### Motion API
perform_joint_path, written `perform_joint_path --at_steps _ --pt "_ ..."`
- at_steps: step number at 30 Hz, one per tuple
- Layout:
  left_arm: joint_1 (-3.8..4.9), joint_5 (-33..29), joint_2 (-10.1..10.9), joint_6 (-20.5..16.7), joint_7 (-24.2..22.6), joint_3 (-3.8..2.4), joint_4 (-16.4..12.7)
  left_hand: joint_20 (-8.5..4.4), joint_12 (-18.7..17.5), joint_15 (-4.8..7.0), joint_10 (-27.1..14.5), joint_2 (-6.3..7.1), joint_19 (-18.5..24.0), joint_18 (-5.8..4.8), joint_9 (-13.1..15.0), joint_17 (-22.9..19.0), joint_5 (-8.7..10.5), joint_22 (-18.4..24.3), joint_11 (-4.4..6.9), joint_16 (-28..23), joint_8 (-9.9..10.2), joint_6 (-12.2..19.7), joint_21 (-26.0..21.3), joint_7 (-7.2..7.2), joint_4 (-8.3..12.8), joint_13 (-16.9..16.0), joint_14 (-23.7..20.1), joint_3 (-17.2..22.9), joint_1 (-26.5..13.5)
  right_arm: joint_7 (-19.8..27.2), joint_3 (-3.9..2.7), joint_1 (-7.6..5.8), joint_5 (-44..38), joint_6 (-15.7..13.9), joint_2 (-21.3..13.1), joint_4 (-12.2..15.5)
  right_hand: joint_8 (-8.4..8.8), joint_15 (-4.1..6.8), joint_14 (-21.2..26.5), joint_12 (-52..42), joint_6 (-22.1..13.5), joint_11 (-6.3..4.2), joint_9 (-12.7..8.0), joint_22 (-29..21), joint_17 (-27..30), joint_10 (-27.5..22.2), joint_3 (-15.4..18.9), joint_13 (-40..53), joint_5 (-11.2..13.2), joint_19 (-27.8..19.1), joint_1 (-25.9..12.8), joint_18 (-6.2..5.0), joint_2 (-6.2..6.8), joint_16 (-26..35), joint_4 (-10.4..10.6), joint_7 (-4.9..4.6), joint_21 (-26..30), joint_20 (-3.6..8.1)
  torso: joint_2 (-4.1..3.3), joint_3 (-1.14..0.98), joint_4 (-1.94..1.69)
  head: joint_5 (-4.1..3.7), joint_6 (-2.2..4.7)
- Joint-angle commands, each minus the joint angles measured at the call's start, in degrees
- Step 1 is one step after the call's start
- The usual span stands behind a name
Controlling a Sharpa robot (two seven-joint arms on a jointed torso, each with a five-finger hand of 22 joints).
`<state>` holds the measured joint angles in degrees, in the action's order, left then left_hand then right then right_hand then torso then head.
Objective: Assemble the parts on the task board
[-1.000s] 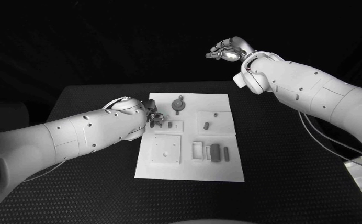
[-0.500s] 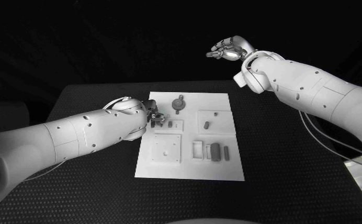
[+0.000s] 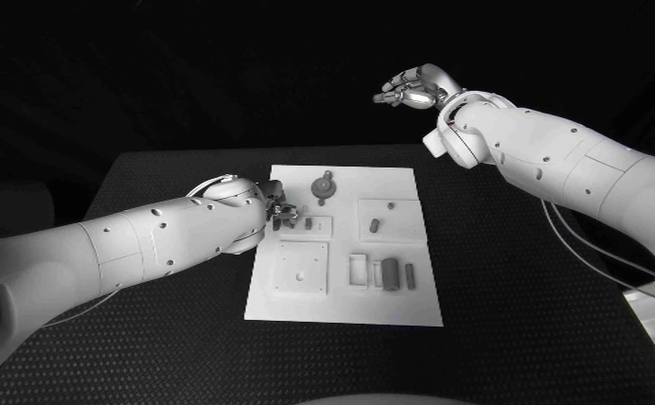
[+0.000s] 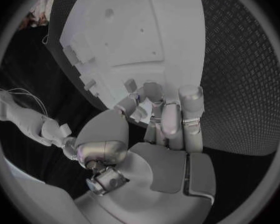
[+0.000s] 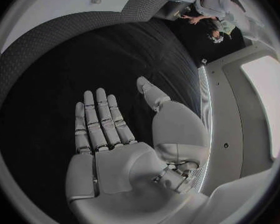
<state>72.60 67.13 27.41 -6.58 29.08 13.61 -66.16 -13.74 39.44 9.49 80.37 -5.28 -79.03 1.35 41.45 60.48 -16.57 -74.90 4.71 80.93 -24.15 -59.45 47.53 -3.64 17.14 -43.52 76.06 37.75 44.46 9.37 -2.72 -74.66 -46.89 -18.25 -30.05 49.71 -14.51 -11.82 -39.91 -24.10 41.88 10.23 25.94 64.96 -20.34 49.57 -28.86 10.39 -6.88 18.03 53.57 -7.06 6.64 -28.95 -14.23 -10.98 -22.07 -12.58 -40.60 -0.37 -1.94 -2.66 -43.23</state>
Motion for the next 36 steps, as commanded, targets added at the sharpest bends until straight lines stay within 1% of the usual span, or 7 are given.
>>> perform_joint_path --at_steps 1,8,11,14,18,24,36 --pt "-0.06 0.21 -0.03 0.76 -0.20 0.01 -0.09 -0.09 0.36 0.74 0.54 -0.42 -0.13 4.45 0.07 0.06 -0.34 -1.06 -0.04 0.36 -2.25 -5.98 0.18 2.59 -0.61 0.06 0.70 0.99 0.00 0.68 -0.03 -0.02 -0.17 0.83 0.03 0.01 -0.32 -0.15 -0.25 0.27 -0.31 0.03 -0.08 0.05 -0.10 0.29 0.14 -0.10 0.14 0.44 0.09 0.89 0.02 0.29 0.35 -2.28 0.25 -0.09 -0.01 -0.01 -0.01 0.08 -0.01" --pt "-0.06 0.39 -0.16 1.99 0.13 0.01 -0.08 -0.08 0.37 0.74 0.53 -0.38 -0.12 4.43 0.05 -0.13 -0.32 -1.05 -0.05 0.30 -2.28 -5.96 0.18 2.58 -0.64 0.07 0.61 0.99 -0.07 0.68 -0.03 -0.02 -0.15 0.93 0.00 0.01 -0.33 -0.15 -0.25 0.28 -0.31 0.03 -0.10 0.07 -0.10 0.31 0.16 -0.15 0.14 0.44 0.08 0.90 0.02 0.33 0.36 -2.28 0.28 -0.09 -0.01 -0.01 0.01 0.11 0.02" --pt "-0.06 1.39 -0.25 2.89 0.17 0.01 -0.12 -0.07 0.38 0.74 0.50 -0.29 -0.11 4.42 0.03 -0.25 -0.27 -1.04 -0.06 0.26 -2.29 -5.91 0.18 2.57 -0.65 0.08 0.55 0.97 -0.15 0.67 -0.03 -0.02 -0.10 1.03 0.01 -0.09 -0.34 -0.17 -0.22 0.29 -0.32 0.03 -0.12 0.08 -0.10 0.32 0.19 -0.19 0.14 0.42 0.08 0.91 0.03 0.38 0.36 -2.29 0.31 -0.09 -0.01 -0.01 -0.01 0.11 -0.10" --pt "-0.07 3.90 -0.34 3.50 0.13 0.02 -0.23 -0.07 0.38 0.73 0.46 -0.16 -0.08 4.40 -0.01 -0.29 -0.20 -1.03 -0.09 0.23 -2.32 -5.86 0.18 2.55 -0.69 0.10 0.52 0.94 -0.29 0.68 -0.03 -0.02 0.23 1.09 0.01 -0.27 -0.36 -0.20 -0.18 0.32 -0.33 0.04 -0.16 0.12 -0.11 0.36 0.27 -0.31 0.15 0.40 -0.03 0.94 0.00 0.50 0.46 -2.30 0.40 -0.12 -0.02 -0.01 -0.01 0.18 -0.06" --pt "-0.07 3.90 -0.35 4.31 0.24 0.02 -0.25 -0.03 0.44 0.70 0.47 -0.28 -0.06 4.34 -0.08 -0.22 0.00 -0.99 -0.15 0.23 -2.42 -5.90 0.17 2.56 -0.94 0.11 0.55 0.81 -0.71 0.67 -0.03 -0.02 0.29 1.18 -0.02 -0.25 -0.38 -0.22 -0.17 0.35 -0.34 0.04 -0.19 0.14 -0.12 0.36 0.30 -0.38 0.15 0.39 -0.08 0.95 -0.02 0.55 0.51 -2.30 0.44 -0.12 -0.01 -0.04 0.01 0.21 -0.11" --pt "-0.08 4.03 -0.35 4.60 0.29 0.02 -0.38 -0.03 0.56 0.66 0.49 -0.58 -0.03 4.27 -0.26 0.16 -1.33 -0.99 -0.15 0.36 -2.62 -5.95 0.25 2.60 -0.75 0.13 0.72 1.03 -1.03 0.69 -0.03 -0.02 0.33 1.26 -0.03 -0.31 -0.39 -0.23 -0.14 0.37 -0.35 0.05 -0.22 0.17 -0.12 0.37 0.34 -0.46 0.15 0.38 -0.11 0.95 -0.03 0.63 0.55 -2.30 0.49 -0.12 -0.02 -0.03 0.02 0.18 -0.13" --pt "-0.08 4.07 -0.68 4.87 0.32 0.02 0.01 -0.04 0.60 0.66 0.50 -0.64 -0.02 4.26 -0.33 0.35 -1.71 -1.00 -0.14 0.43 -2.69 -5.97 0.29 2.62 -0.70 0.15 0.80 1.16 -1.09 0.68 -0.03 -0.02 0.35 1.40 0.01 -0.37 -0.41 -0.26 -0.08 0.39 -0.37 0.04 -0.27 0.21 -0.13 0.41 0.37 -0.57 0.14 0.36 -0.11 0.96 -0.03 0.75 0.57 -2.30 0.56 -0.12 -0.02 -0.03 0.02 0.15 -0.16"
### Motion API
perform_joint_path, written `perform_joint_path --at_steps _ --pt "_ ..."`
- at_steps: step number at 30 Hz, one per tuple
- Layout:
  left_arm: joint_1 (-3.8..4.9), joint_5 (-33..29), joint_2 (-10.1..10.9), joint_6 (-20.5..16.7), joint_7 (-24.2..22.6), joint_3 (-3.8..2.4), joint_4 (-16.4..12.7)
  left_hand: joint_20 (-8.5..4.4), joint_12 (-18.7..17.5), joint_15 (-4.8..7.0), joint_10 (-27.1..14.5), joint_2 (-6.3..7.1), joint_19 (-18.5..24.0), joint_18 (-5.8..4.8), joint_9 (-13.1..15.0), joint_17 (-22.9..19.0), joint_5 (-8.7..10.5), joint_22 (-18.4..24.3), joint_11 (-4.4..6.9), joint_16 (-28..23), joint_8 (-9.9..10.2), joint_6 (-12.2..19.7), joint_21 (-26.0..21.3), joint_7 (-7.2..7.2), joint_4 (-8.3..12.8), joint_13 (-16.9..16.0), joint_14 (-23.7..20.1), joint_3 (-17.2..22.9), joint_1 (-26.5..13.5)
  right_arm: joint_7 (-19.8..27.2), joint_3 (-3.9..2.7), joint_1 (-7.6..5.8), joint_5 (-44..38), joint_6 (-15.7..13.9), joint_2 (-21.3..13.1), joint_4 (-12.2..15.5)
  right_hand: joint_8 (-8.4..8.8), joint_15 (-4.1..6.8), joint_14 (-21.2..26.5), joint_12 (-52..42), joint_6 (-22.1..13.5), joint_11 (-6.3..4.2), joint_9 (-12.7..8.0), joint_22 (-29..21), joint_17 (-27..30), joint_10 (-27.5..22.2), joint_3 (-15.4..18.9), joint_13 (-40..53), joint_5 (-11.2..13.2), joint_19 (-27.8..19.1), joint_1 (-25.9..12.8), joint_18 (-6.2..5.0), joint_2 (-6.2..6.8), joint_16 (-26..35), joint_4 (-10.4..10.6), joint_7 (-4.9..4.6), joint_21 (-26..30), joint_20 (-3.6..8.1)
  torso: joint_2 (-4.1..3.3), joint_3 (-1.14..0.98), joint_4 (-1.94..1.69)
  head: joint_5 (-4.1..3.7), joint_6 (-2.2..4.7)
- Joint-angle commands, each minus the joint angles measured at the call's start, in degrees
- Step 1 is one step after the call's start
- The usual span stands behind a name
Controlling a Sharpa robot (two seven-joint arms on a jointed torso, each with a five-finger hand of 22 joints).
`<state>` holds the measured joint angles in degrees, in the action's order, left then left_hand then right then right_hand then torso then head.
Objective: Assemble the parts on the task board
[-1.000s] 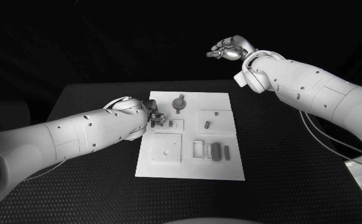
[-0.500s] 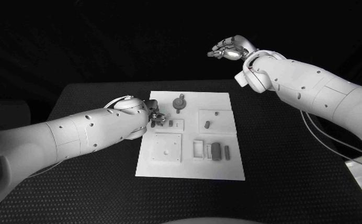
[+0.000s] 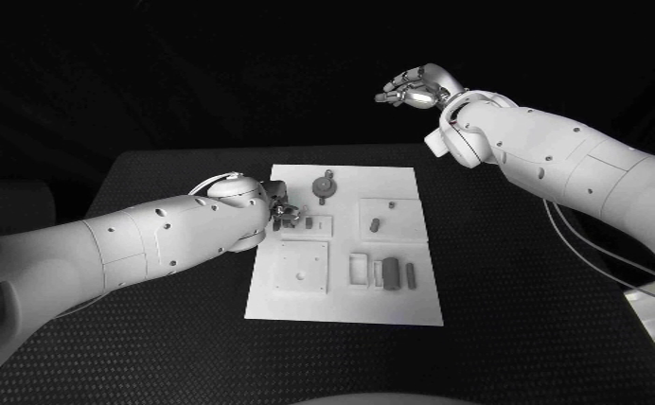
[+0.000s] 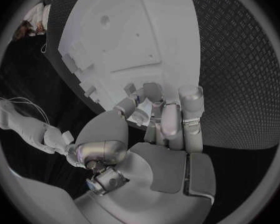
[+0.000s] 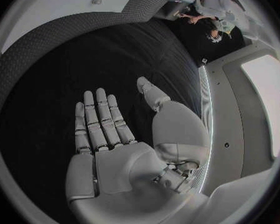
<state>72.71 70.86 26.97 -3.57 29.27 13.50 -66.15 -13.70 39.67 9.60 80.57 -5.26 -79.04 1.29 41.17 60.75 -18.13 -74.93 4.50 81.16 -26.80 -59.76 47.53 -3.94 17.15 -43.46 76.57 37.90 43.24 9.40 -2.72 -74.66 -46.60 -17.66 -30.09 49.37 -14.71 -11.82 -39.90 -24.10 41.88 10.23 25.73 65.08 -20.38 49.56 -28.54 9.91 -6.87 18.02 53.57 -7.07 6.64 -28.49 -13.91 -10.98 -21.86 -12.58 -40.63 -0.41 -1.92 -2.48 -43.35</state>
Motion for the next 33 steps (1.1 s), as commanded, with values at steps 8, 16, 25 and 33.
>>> perform_joint_path --at_steps 8,16,25,33 --pt "-0.19 0.39 -0.55 1.42 0.07 0.12 0.56 -0.09 0.38 0.54 0.27 -0.65 -0.01 4.28 -0.18 -0.27 0.78 -0.94 0.07 0.09 -0.12 -5.56 0.32 2.89 -0.72 0.17 0.12 1.07 0.04 0.67 -0.03 -0.02 0.09 0.87 0.19 -0.11 -0.23 -0.28 -0.06 0.41 -0.37 0.04 -0.09 0.12 -0.10 0.43 0.07 -0.15 0.14 0.35 -0.10 0.97 -0.05 0.34 0.27 -2.30 0.38 -0.12 -0.01 0.01 0.02 0.02 0.13" --pt "-0.19 0.64 -0.86 1.21 -0.12 0.12 1.14 -0.16 0.32 0.54 0.19 -0.80 0.01 4.27 -0.34 -0.64 2.96 -0.87 0.07 -0.11 -0.32 -5.25 0.31 2.82 -0.77 0.39 -0.03 1.08 0.34 0.68 -0.03 -0.01 0.09 0.93 0.21 -0.20 -0.24 -0.29 -0.05 0.41 -0.37 0.04 -0.11 0.14 -0.11 0.44 0.08 -0.20 0.14 0.35 -0.10 0.98 -0.06 0.39 0.29 -2.30 0.41 -0.12 -0.01 -0.01 0.02 -0.04 0.07" --pt "-0.18 0.48 -1.24 2.62 -0.35 0.11 1.26 -0.19 0.33 0.54 0.20 -0.64 0.03 4.26 -0.37 -0.65 3.89 -0.84 0.07 -0.15 -0.46 -5.11 0.29 2.81 -0.75 0.50 0.00 1.13 0.63 0.66 -0.03 -0.01 0.09 1.10 0.24 -0.23 -0.26 -0.31 -0.02 0.43 -0.37 0.04 -0.14 0.17 -0.12 0.46 0.12 -0.27 0.14 0.34 -0.12 0.99 -0.06 0.45 0.31 -2.30 0.46 -0.12 0.00 -0.01 -0.01 -0.12 -0.03" --pt "-0.22 -0.05 -1.62 3.62 -0.56 0.11 1.61 -0.20 0.28 0.50 0.06 0.02 0.11 4.25 -0.46 -1.17 4.14 -0.81 -0.01 -0.39 -0.45 -4.88 0.23 2.73 -0.79 0.60 -0.25 1.01 0.76 0.68 -0.03 -0.01 0.11 1.22 0.31 -0.32 -0.29 -0.36 0.09 0.45 -0.38 0.04 -0.18 0.23 -0.12 0.50 0.17 -0.38 0.14 0.30 -0.12 1.01 -0.04 0.60 0.32 -2.30 0.54 -0.12 -0.03 0.01 0.01 -0.27 -0.07"
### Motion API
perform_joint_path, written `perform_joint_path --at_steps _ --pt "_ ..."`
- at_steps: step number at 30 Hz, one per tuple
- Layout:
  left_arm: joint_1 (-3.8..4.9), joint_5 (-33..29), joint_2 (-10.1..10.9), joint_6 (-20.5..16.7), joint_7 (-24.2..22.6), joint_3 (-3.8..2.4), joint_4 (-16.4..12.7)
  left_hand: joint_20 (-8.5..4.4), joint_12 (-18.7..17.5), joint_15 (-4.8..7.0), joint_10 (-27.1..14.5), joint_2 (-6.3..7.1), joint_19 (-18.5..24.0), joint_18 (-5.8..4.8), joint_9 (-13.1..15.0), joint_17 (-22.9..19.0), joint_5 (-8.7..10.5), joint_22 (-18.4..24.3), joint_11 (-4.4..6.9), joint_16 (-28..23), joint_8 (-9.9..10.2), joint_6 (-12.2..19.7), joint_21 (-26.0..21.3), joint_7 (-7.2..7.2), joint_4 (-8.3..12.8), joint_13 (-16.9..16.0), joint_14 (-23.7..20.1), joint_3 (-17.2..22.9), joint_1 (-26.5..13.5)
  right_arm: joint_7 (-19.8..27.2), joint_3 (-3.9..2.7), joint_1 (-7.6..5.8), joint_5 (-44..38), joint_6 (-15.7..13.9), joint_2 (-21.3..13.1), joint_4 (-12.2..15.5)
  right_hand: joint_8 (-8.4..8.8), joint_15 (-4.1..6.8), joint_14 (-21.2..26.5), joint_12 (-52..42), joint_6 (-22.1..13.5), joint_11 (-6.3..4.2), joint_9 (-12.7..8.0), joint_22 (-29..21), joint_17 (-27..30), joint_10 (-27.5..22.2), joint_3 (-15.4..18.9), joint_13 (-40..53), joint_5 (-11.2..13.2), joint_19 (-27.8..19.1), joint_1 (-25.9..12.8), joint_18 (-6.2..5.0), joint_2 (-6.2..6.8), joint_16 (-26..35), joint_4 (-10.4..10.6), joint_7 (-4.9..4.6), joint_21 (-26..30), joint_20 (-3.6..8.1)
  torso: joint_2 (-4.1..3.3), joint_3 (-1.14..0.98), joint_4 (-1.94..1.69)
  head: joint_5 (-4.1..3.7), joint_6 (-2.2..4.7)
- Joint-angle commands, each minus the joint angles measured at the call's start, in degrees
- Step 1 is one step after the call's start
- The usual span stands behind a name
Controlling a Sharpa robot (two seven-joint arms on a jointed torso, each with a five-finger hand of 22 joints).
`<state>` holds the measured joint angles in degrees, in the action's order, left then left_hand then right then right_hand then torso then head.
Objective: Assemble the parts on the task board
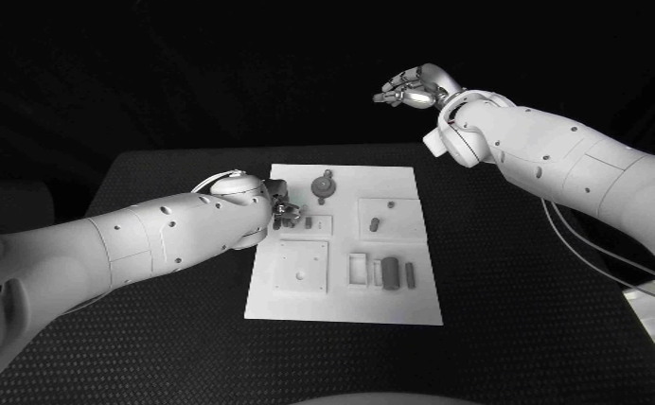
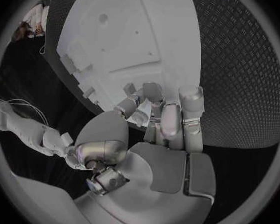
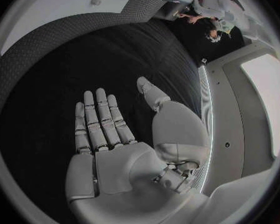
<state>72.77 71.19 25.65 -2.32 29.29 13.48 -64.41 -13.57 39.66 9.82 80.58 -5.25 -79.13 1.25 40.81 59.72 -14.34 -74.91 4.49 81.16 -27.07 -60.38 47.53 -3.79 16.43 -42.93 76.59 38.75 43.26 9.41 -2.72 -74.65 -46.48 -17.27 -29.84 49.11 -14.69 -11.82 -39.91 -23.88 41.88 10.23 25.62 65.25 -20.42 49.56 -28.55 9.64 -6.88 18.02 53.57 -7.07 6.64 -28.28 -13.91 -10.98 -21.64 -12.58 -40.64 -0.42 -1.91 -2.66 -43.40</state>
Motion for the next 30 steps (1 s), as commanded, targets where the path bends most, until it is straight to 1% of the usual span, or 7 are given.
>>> perform_joint_path --at_steps 1,4,5,7,9,13,30 --pt "-0.30 -0.42 -0.29 2.60 -0.56 0.13 -0.12 -0.32 0.26 0.26 -0.02 0.18 0.23 4.29 -0.15 -0.46 0.47 -0.81 -0.03 -0.52 -0.13 -4.15 0.20 2.54 -0.12 0.09 -0.42 0.11 0.77 0.66 -0.03 -0.01 -0.01 0.84 0.05 -0.07 -0.32 -0.38 0.16 0.24 -0.38 0.04 -0.10 0.08 -0.07 0.50 0.19 -0.15 0.14 0.28 -0.11 1.02 -0.04 0.46 0.33 -2.30 0.35 -0.13 -0.02 0.02 0.01 -0.10 -0.05" --pt "-0.30 -0.48 -0.25 2.75 -0.45 0.13 -0.05 -0.35 0.19 0.20 -0.22 0.61 0.31 4.28 -0.38 -0.85 1.57 -0.76 -0.11 -0.79 0.09 -3.80 0.09 2.38 -0.26 0.24 -0.57 -0.11 0.91 0.67 -0.03 -0.01 0.01 0.77 0.02 -0.04 -0.35 -0.51 0.44 0.29 -0.40 0.06 -0.17 0.17 -0.05 0.52 0.25 -0.32 0.14 0.22 -0.09 1.06 -0.04 0.73 0.35 -2.30 0.47 -0.13 0.02 0.02 -0.03 -0.13 -0.10" --pt "-0.30 -0.62 -0.24 2.69 -0.40 0.13 0.01 -0.38 0.19 0.16 -0.30 1.10 0.34 4.27 -0.65 -1.02 3.20 -0.70 -0.18 -0.94 0.33 -3.49 -0.01 2.25 -0.50 0.40 -0.59 -0.34 0.98 0.67 -0.03 -0.01 0.02 0.77 0.01 0.01 -0.36 -0.57 0.59 0.34 -0.44 0.08 -0.22 0.22 -0.04 0.48 0.28 -0.42 0.14 0.16 -0.07 1.10 -0.02 0.87 0.34 -2.31 0.54 -0.14 0.02 0.02 -0.03 -0.13 -0.10" --pt "-0.30 -0.84 -0.22 2.30 -0.30 0.13 0.09 -0.38 0.18 0.13 -0.39 1.57 0.36 4.25 -0.83 -1.40 3.61 -0.67 -0.24 -1.12 0.51 -3.29 -0.07 2.16 -0.82 0.51 -0.73 -0.52 0.81 0.65 -0.03 -0.01 0.03 0.78 0.01 0.01 -0.37 -0.64 0.75 0.39 -0.46 0.11 -0.27 0.28 -0.04 0.43 0.32 -0.54 0.14 0.08 -0.04 1.14 0.01 1.02 0.35 -2.32 0.63 -0.15 0.01 0.00 -0.05 -0.13 -0.08" --pt "-0.30 -0.94 -0.20 2.19 -0.36 0.13 0.13 -0.41 0.19 0.09 -0.66 3.06 0.36 4.24 -1.08 -2.17 4.06 -0.59 -0.35 -1.53 0.75 -2.96 -0.21 2.00 -1.56 0.57 -1.03 -1.33 -0.05 0.66 -0.03 -0.01 0.04 0.79 0.05 -0.04 -0.39 -0.71 0.90 0.43 -0.48 0.13 -0.32 0.35 -0.04 0.41 0.34 -0.64 0.14 -0.02 0.00 1.18 0.02 1.16 0.36 -2.32 0.71 -0.15 0.01 0.03 -0.05 -0.16 -0.09" --pt "-0.30 -1.04 -0.16 1.83 -0.40 0.13 0.14 -0.55 0.34 0.12 -0.98 3.92 0.42 4.28 -1.24 -2.74 4.40 -0.56 -0.37 -1.89 0.79 -2.75 -0.38 1.97 -1.85 0.53 -1.21 -3.92 -1.54 0.65 -0.03 -0.01 0.06 0.80 0.07 -0.16 -0.41 -0.81 1.11 0.47 -0.52 0.17 -0.39 0.45 -0.04 0.38 0.39 -0.79 0.14 -0.17 0.03 1.26 0.04 1.35 0.38 -2.34 0.85 -0.17 0.00 0.05 -0.04 -0.19 -0.10" --pt "-0.30 -1.59 0.14 0.48 -0.25 0.13 0.33 -0.81 0.39 0.25 -1.43 6.40 0.47 4.42 -1.35 -3.79 5.08 -0.40 -0.32 -2.61 0.71 -2.39 -0.81 1.97 -3.83 0.57 -1.62 -5.14 -2.84 0.60 -0.03 0.00 0.14 0.73 0.08 -0.23 -0.52 -1.68 3.22 0.69 -0.78 0.35 -0.89 1.33 -0.06 0.14 0.68 -1.71 0.13 -1.22 0.20 1.83 0.19 2.74 0.73 -2.42 1.61 -0.24 0.00 0.01 -0.04 -0.25 -0.15"
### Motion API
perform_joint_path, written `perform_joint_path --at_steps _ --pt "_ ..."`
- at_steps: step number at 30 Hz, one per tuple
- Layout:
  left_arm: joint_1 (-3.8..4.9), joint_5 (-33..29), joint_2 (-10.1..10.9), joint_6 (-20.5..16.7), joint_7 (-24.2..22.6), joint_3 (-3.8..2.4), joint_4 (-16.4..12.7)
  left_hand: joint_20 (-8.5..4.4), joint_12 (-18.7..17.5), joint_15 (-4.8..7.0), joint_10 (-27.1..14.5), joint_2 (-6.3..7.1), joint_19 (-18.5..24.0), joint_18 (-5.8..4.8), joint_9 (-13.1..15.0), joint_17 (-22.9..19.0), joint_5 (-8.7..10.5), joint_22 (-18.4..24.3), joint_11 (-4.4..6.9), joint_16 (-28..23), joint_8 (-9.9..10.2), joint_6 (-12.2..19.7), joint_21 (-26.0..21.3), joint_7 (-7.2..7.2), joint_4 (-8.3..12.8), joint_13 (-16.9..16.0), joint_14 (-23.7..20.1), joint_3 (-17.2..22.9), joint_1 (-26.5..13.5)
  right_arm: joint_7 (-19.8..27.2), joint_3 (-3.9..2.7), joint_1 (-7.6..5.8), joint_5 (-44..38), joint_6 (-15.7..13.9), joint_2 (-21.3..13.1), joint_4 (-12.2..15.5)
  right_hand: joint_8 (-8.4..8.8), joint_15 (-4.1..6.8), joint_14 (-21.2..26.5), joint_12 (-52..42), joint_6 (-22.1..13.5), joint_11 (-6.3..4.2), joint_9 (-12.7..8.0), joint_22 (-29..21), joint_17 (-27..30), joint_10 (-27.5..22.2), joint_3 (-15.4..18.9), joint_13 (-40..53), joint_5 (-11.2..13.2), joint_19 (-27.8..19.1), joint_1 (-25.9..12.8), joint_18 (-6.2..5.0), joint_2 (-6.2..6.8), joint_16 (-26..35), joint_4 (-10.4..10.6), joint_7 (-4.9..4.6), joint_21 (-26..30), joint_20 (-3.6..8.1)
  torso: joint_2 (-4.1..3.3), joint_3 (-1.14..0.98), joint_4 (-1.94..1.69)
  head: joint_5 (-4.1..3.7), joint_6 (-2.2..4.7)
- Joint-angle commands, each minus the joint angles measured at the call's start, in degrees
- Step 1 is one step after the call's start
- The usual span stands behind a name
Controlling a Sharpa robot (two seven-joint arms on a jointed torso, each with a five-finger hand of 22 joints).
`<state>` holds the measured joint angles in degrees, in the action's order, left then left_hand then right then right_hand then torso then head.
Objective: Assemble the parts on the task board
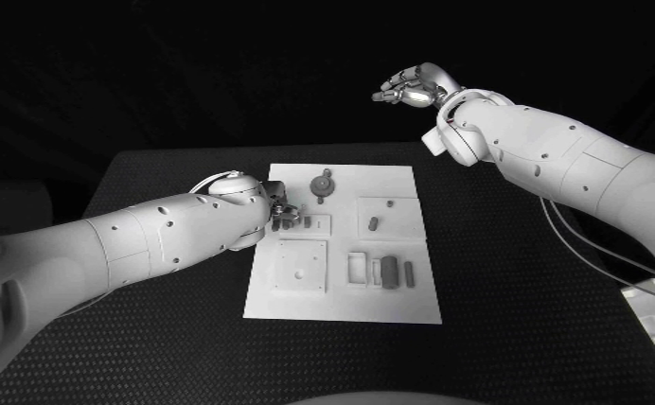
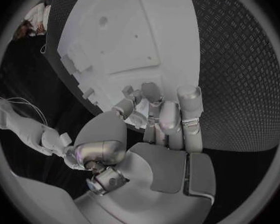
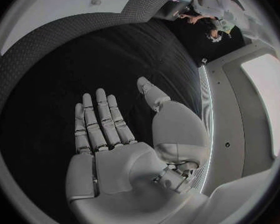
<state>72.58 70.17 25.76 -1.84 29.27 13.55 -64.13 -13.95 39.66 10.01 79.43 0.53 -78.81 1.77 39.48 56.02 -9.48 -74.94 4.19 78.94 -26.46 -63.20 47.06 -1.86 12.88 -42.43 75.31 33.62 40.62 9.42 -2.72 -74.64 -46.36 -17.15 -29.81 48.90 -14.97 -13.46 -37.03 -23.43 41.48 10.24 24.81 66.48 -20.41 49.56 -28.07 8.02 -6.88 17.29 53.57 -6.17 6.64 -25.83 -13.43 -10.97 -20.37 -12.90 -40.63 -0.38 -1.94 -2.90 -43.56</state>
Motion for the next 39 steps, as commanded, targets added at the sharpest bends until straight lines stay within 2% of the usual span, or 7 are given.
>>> perform_joint_path --at_steps 1,8,11,14,30,34,39 --pt "-0.11 -0.57 0.05 -0.04 -0.23 0.05 0.13 -0.44 0.40 0.07 -0.28 0.66 0.16 3.90 -0.02 -0.04 0.23 -0.37 -0.02 -0.38 0.09 0.44 -0.35 0.04 -0.34 0.07 -0.32 -0.02 -0.22 0.59 -0.03 -0.01 0.02 0.62 0.05 -0.03 -0.24 -0.06 0.39 0.25 -0.39 0.36 -0.11 0.13 -0.08 0.11 0.21 -0.13 0.13 -0.53 0.21 0.96 0.20 0.31 0.26 -2.44 0.37 0.08 0.00 -0.02 0.00 -0.01 0.01" --pt "-0.11 -0.55 0.30 -0.21 -0.12 0.05 0.39 -0.56 0.47 0.13 -0.35 2.12 0.12 3.94 -0.02 -0.03 1.15 -0.36 0.03 -0.45 -0.04 0.53 -0.48 0.08 -1.28 0.09 -0.27 -0.23 -0.65 0.57 -0.03 0.01 0.04 0.58 0.06 -0.12 -0.26 -0.16 0.66 0.28 -0.46 0.40 -0.21 0.35 -0.15 0.05 0.28 -0.31 0.13 -0.81 0.24 1.10 0.23 0.47 0.34 -2.47 0.54 0.06 0.00 -0.02 0.02 -0.06 0.01" --pt "-0.11 -0.53 0.42 -0.09 -0.07 0.04 0.52 -0.71 0.50 0.18 -0.52 4.71 0.14 4.00 -0.03 -0.30 6.29 -0.35 0.06 -0.69 -0.18 0.72 -0.68 0.10 -2.55 0.13 -0.41 -0.28 -0.90 0.50 -0.03 0.03 0.05 0.45 0.05 -0.15 -0.27 -0.27 0.93 0.32 -0.54 0.46 -0.33 0.60 -0.22 -0.05 0.36 -0.50 0.14 -1.31 0.31 1.34 0.26 0.62 0.40 -2.50 0.78 0.01 -0.01 0.01 0.01 -0.14 0.00" --pt "-0.11 -0.56 0.47 -0.52 -0.20 0.03 0.65 -0.67 0.48 0.13 -0.66 7.28 0.21 3.93 0.06 -0.50 6.73 -0.34 -0.02 -0.80 -0.25 0.89 -0.76 0.01 -3.35 0.11 -0.61 -1.13 -2.19 0.48 -0.03 0.05 0.06 0.36 0.04 -0.18 -0.38 -0.52 1.65 0.37 -0.63 0.56 -0.65 1.71 -0.46 -0.26 0.60 -1.02 0.13 -3.32 0.58 2.29 0.35 0.99 0.64 -2.53 1.35 -0.15 -0.01 0.00 0.02 -0.17 -0.01" --pt "-0.12 -3.78 1.02 -3.85 -1.46 -0.12 1.11 -1.20 0.39 0.35 -1.46 5.06 1.13 4.36 0.81 -0.91 6.70 -0.40 0.13 -1.21 -0.76 1.99 -1.39 0.12 0.32 -0.20 -1.51 -9.58 -7.35 0.51 -0.03 0.17 0.57 0.54 -0.13 -0.23 -0.57 -1.22 3.45 0.47 -0.89 0.86 -1.34 2.79 -0.90 -0.83 0.90 -2.09 0.12 -6.68 0.98 3.85 0.55 1.85 1.26 -2.60 2.33 -0.31 0.01 -0.06 0.01 -0.33 0.32" --pt "-0.10 -7.60 1.64 -5.12 -2.58 -0.78 1.07 -0.69 -0.65 -0.27 -3.42 4.20 3.03 3.97 0.84 -1.09 6.68 -0.18 -0.49 -2.21 -0.56 3.57 -2.55 -0.50 1.71 0.25 -3.16 -9.97 -7.22 0.55 -0.03 0.21 0.68 0.61 -0.24 -0.25 -0.58 -1.22 3.46 0.48 -0.89 0.86 -1.35 3.74 -0.92 -0.84 0.89 -2.11 0.12 -6.54 0.99 3.86 0.51 1.85 1.29 -2.61 2.09 -0.30 0.01 -0.04 0.00 -0.52 0.46" --pt "-0.09 -10.40 2.09 -5.92 -3.16 -2.68 0.75 -0.19 -1.48 -1.10 -5.80 2.55 5.04 3.63 0.48 -1.60 6.56 0.16 -1.36 -3.57 -0.23 6.20 -3.92 -1.48 3.29 0.73 -5.20 -9.80 -5.67 0.57 -0.03 0.28 0.72 0.67 -0.32 -0.34 -0.60 -1.22 3.45 0.47 -0.89 0.87 -1.39 4.66 -0.97 -0.87 0.87 -2.18 0.11 -6.32 1.02 3.82 0.46 1.82 1.33 -2.60 1.82 -0.25 -0.01 -0.04 0.04 -0.63 0.65"
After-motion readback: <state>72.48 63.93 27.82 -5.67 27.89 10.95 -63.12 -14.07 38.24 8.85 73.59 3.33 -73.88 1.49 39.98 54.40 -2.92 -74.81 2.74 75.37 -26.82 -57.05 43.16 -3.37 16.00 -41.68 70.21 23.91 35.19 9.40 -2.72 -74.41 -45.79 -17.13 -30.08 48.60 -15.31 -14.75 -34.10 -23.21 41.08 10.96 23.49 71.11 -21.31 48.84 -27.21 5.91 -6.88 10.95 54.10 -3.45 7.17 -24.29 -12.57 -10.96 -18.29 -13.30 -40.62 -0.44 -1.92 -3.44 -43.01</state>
